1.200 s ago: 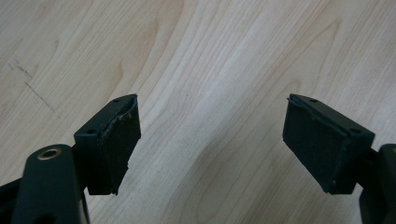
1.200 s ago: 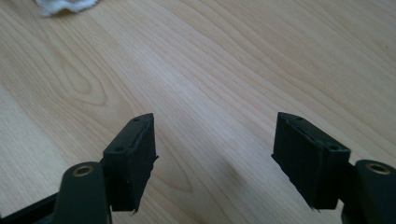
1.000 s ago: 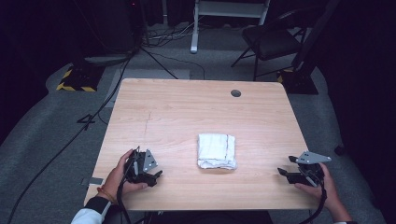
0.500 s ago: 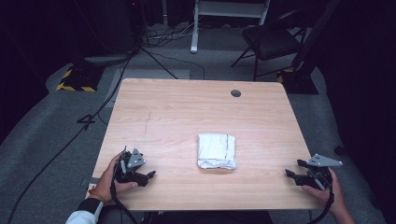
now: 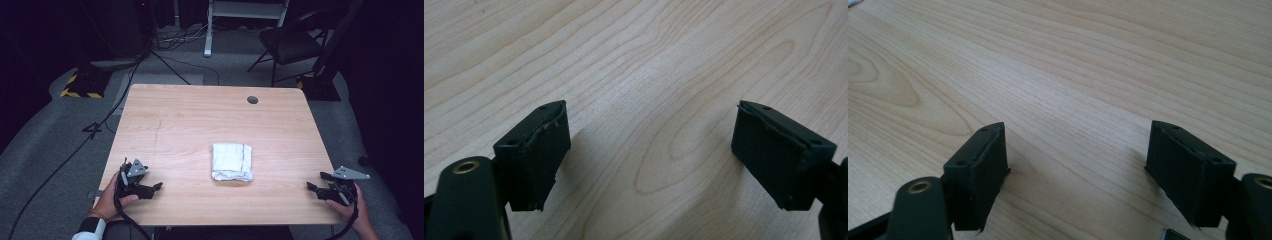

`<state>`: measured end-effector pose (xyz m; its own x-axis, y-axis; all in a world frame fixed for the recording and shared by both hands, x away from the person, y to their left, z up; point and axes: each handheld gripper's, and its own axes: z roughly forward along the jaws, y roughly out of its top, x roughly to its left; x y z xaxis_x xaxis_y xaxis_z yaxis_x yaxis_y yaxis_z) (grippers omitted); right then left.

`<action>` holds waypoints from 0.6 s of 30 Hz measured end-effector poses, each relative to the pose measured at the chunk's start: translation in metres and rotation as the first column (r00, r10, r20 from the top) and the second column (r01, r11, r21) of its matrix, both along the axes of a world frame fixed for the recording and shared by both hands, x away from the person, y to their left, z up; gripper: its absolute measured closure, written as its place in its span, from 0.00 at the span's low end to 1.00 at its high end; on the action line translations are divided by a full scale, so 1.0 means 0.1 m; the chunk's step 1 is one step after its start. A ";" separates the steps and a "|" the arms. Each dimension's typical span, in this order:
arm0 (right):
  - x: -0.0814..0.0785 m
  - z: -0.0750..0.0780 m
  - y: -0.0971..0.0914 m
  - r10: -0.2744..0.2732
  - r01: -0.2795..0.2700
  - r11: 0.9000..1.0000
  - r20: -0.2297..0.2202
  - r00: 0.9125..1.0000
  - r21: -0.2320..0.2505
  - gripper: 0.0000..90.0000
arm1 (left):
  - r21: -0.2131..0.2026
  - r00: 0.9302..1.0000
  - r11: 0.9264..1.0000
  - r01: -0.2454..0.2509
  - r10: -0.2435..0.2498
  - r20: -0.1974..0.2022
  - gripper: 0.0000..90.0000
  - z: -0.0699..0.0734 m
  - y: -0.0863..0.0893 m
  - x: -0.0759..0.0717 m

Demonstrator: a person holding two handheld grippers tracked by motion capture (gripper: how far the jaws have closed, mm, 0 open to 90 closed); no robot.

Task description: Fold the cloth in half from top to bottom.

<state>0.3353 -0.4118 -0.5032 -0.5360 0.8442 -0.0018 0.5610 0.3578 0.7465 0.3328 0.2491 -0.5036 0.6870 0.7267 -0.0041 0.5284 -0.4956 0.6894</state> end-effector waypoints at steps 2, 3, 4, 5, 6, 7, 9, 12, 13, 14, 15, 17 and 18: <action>0.00 0.00 0.00 -0.005 0.005 1.000 -0.001 1.000 0.000 0.27 | -0.001 1.000 1.000 -0.001 0.001 -0.001 0.18 0.00 0.00 0.00; 0.00 0.00 0.00 -0.006 0.006 1.000 -0.001 1.000 0.000 0.27 | -0.001 1.000 1.000 -0.004 0.004 -0.002 0.18 0.00 0.00 0.00; 0.00 0.00 0.00 -0.006 0.006 1.000 -0.001 1.000 0.000 0.27 | -0.002 1.000 1.000 -0.005 0.005 -0.002 0.18 0.00 0.00 -0.01; 0.00 0.00 0.00 -0.006 0.006 1.000 -0.001 1.000 0.000 0.27 | -0.007 1.000 1.000 -0.011 0.011 -0.003 0.18 0.00 -0.01 -0.01; 0.00 0.00 0.00 -0.006 0.006 1.000 -0.001 1.000 0.000 0.27 | -0.006 1.000 1.000 -0.013 0.013 -0.002 0.18 0.00 -0.01 -0.01; 0.00 0.00 0.00 -0.007 0.007 1.000 -0.001 1.000 0.000 0.27 | -0.007 1.000 1.000 -0.015 0.015 -0.007 0.18 0.00 -0.01 -0.02; 0.00 0.00 0.00 -0.006 0.006 1.000 0.000 1.000 0.000 0.27 | -0.008 1.000 1.000 -0.022 0.022 -0.006 0.18 0.00 -0.01 -0.02; 0.00 0.00 0.00 -0.010 0.010 1.000 -0.001 1.000 0.000 0.27 | -0.008 1.000 1.000 -0.021 0.021 -0.006 0.18 0.00 -0.01 -0.02; 0.00 0.00 0.00 -0.010 0.010 1.000 -0.001 1.000 0.000 0.27 | -0.007 1.000 1.000 -0.020 0.020 -0.006 0.18 0.00 -0.01 -0.02; 0.00 0.00 0.00 -0.011 0.011 1.000 -0.001 1.000 0.000 0.27 | -0.009 1.000 1.000 -0.018 0.018 -0.006 0.18 0.00 -0.01 -0.02; 0.00 0.00 0.00 -0.011 0.011 1.000 -0.001 1.000 0.000 0.27 | -0.010 1.000 1.000 -0.017 0.017 -0.004 0.18 -0.01 -0.01 -0.02; 0.00 0.00 0.00 -0.011 0.011 1.000 -0.001 1.000 0.000 0.27 | -0.011 1.000 1.000 -0.017 0.017 -0.004 0.18 -0.01 -0.01 -0.02; 0.00 0.00 0.01 -0.012 0.012 1.000 -0.001 1.000 0.001 0.27 | -0.010 1.000 1.000 -0.017 0.017 -0.004 0.18 -0.01 -0.01 -0.02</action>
